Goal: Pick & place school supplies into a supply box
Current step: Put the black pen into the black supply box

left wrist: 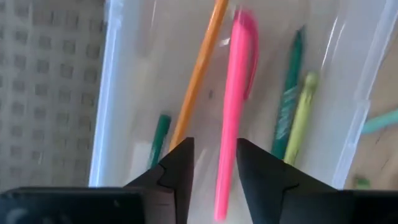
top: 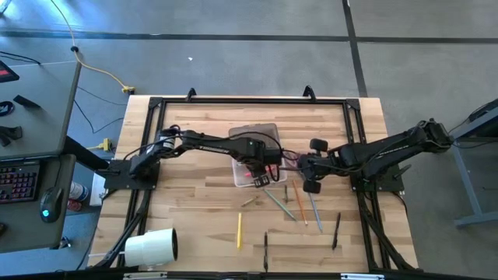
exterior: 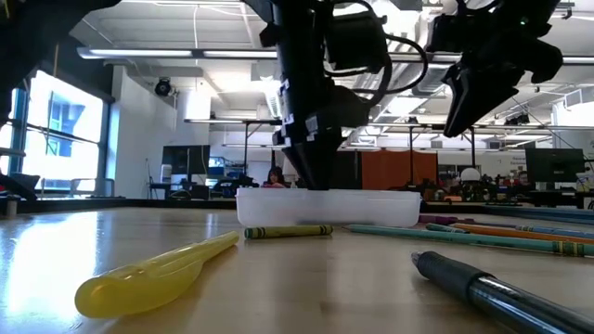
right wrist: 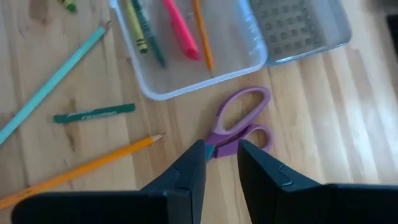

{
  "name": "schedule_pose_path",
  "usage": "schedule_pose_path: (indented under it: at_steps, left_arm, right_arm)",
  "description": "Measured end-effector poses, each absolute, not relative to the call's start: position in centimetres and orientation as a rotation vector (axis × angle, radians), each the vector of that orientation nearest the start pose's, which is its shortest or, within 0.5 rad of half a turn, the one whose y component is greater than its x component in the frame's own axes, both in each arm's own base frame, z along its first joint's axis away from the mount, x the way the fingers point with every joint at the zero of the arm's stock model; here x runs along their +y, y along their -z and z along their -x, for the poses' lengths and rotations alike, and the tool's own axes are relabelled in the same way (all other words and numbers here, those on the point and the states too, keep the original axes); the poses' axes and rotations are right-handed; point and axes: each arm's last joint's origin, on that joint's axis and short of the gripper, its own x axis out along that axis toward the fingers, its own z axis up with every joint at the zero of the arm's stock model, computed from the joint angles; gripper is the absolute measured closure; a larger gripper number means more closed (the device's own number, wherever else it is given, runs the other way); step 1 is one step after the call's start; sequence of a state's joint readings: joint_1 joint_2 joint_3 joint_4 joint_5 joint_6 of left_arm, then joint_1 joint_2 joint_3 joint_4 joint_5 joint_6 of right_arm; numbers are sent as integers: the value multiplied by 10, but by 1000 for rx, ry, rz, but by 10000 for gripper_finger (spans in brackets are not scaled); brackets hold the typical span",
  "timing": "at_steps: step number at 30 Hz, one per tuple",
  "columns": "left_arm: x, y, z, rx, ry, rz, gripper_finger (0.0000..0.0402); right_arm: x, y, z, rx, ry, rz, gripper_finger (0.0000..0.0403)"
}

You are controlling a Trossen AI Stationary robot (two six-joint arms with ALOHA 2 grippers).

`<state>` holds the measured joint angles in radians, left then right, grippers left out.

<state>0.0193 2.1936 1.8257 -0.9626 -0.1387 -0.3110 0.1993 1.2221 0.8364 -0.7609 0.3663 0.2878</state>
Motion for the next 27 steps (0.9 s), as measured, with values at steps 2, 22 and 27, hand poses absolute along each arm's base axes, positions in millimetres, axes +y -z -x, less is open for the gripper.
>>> schedule_pose_path:
  at_steps: [2, 22, 27]
  left_arm:
    - [13, -207, -441, 1342, -360, 201, 241]
    - [-40, -401, -335, 1038, -640, 142, 250]
    - [-78, -408, -309, 931, -659, 31, 251]
  right_arm:
    - [33, -229, -216, 1062, 305, 62, 325]
    - [99, -225, -185, 1105, 395, -303, 325]
    - [125, -221, -171, 1089, 424, -417, 325]
